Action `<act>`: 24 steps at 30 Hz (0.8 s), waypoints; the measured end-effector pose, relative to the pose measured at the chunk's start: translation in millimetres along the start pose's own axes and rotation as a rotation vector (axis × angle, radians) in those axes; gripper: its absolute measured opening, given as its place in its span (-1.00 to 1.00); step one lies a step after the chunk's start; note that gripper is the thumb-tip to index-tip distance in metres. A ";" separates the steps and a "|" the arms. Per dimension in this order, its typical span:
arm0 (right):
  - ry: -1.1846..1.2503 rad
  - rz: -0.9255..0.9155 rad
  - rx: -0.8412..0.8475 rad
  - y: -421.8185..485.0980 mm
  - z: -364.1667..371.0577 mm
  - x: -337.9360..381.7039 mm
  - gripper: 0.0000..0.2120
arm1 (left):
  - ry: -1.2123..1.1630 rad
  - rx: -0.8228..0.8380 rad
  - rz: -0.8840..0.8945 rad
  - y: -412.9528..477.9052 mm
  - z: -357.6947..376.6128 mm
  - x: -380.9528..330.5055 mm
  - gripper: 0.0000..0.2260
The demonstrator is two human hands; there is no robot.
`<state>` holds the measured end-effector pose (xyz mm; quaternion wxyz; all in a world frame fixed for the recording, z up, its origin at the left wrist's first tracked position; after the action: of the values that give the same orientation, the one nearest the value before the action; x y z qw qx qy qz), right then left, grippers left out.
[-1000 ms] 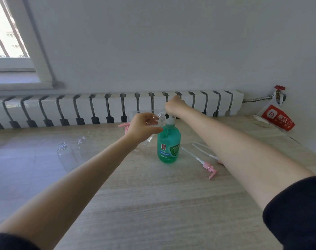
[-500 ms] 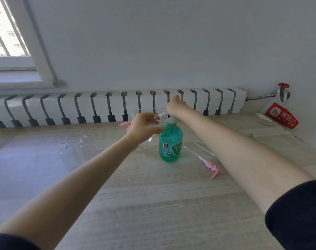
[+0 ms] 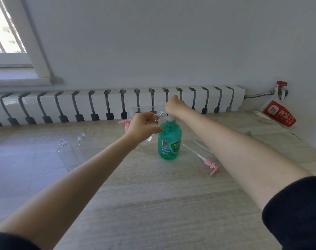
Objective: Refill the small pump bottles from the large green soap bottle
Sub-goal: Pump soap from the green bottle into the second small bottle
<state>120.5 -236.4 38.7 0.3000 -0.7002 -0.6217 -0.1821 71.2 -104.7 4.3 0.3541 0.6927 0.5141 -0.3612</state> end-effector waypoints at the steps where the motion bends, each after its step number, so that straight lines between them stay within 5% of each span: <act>1: -0.001 -0.002 0.000 -0.5 -0.1 0.1 -0.48 | 0.003 -0.001 -0.001 -0.3 -0.1 -0.3 -0.66; 24: 0.088 0.036 -0.007 2.1 -4.4 -0.2 -0.47 | -0.004 0.002 0.004 -1.2 -0.6 -7.7 -0.65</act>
<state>123.1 -239.5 41.5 0.3279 -0.7037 -0.5944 -0.2095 68.6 -107.4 11.1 0.3554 0.6934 0.5116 -0.3622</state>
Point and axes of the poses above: each hand's wrist, its own y-axis towards the middle knuckle, its own z-axis out of the palm, x = y × z, the point moved 6 cm from there along y, towards the middle knuckle, and after that the axes turned 10 degrees about x, right-handed, at the moved point
